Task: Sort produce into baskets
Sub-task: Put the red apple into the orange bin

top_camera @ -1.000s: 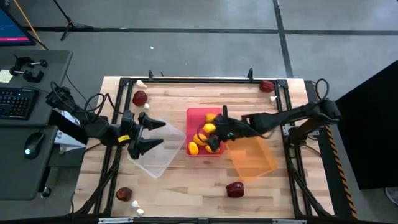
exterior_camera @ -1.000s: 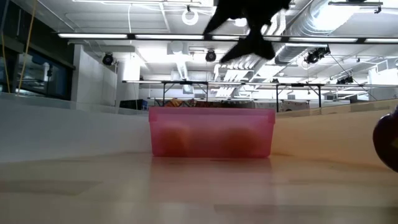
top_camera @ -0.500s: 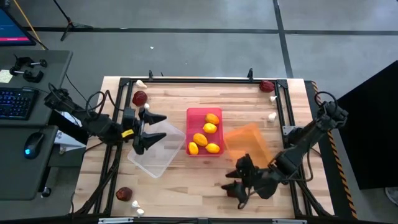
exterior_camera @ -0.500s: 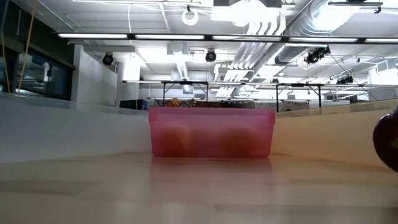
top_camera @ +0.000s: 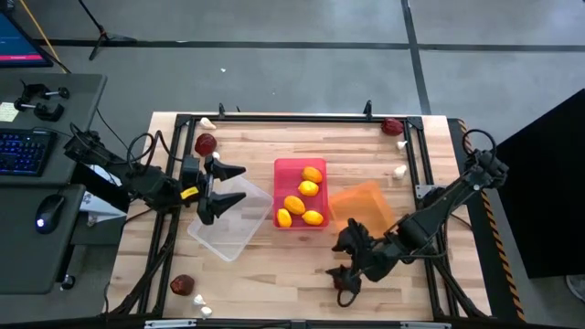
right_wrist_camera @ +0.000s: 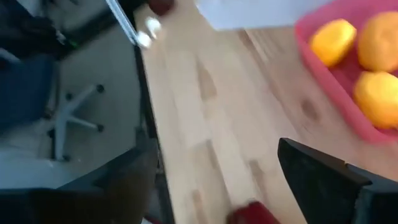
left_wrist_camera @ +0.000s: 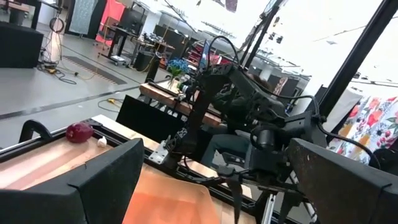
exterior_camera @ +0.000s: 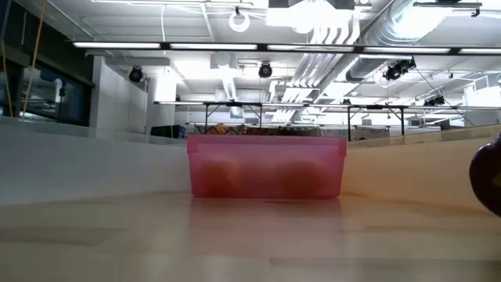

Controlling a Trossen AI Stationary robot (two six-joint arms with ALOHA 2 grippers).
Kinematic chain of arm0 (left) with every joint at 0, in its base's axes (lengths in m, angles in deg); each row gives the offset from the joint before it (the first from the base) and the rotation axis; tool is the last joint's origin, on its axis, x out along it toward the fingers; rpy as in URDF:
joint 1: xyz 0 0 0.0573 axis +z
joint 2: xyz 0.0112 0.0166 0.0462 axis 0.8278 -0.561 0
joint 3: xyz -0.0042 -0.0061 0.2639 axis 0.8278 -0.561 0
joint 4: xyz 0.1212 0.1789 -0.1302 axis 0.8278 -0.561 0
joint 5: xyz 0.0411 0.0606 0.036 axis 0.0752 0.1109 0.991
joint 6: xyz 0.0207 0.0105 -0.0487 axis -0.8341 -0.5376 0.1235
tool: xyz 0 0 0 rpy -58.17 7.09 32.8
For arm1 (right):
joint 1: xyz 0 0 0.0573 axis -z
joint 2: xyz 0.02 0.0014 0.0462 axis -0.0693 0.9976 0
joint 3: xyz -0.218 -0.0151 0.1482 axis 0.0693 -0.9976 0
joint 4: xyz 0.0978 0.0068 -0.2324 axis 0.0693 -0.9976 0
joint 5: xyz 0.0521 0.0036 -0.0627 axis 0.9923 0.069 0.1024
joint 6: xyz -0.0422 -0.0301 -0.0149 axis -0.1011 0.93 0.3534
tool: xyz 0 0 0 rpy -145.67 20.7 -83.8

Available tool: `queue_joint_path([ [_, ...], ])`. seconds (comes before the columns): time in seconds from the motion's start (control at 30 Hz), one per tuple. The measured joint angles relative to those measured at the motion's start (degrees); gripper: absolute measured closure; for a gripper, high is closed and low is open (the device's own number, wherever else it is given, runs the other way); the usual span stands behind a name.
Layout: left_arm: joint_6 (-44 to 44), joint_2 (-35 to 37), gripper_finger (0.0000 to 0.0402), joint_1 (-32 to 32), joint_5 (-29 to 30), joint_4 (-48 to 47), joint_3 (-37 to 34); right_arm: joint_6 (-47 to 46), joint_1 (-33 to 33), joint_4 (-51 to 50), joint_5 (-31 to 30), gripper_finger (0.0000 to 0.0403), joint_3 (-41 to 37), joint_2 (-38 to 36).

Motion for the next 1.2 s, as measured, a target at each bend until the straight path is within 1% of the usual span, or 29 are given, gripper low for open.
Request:
queue_joint_path([
  [0.07, 0.36, 0.0, 0.0014, 0.0, 0.0, -0.13, 0.01, -1.9, 0.16, -2.78, 0.32, 0.007, 0.75, -0.02],
  [0.17, 0.45, 0.0, 0.0014, -0.02, -0.02, -0.32, 0.02, -6.09, -0.08, -4.48, 5.37, 0.0066, 0.92, -0.04],
  [0.23, 0.86, 0.0, 0.0014, -0.02, -0.02, -0.38, 0.02, -6.51, -0.32, -3.85, 5.75, 0.0066, 0.26, -0.04],
  [0.37, 0.89, 0.0, 0.0014, -0.02, 0.21, -0.4, 0.02, -4.12, 0.21, -1.47, 5.5, 0.0066, -0.9, -0.04],
  [0.6, 0.96, 0.0, 0.0014, -0.02, 0.31, -0.43, 0.02, 0.94, 1.66, -1.24, 6.79, 0.0066, -0.92, 0.01],
  [0.7, 1.55, 0.0, 0.0014, -0.02, 0.34, -0.45, 0.02, 8.89, 1.27, -1.14, 12.88, 0.0066, -0.92, 2.02],
  [0.77, 1.59, 0.0, 0.0014, -0.02, 0.46, -0.44, 0.02, 12.45, 1.06, -1.33, 17.24, 0.0066, -0.95, 4.33],
  [0.87, 1.99, 0.0, 0.0014, -0.04, 0.46, -0.52, 0.02, 15.92, 0.4, -1.4, 20.53, 0.0066, -0.94, 7.78],
  [1.0, 2.1, 0.0, 0.0014, -0.04, 0.46, -0.96, 0.02, 20.09, 0.05, -4.3, 20.37, 0.0066, -0.92, 12.21],
  [1.2, 2.93, 0.0, 0.0014, -0.02, 0.46, -1.61, 0.02, 20.6, 0.05, -7.27, 18.7, 0.0066, -0.92, 16.02],
])
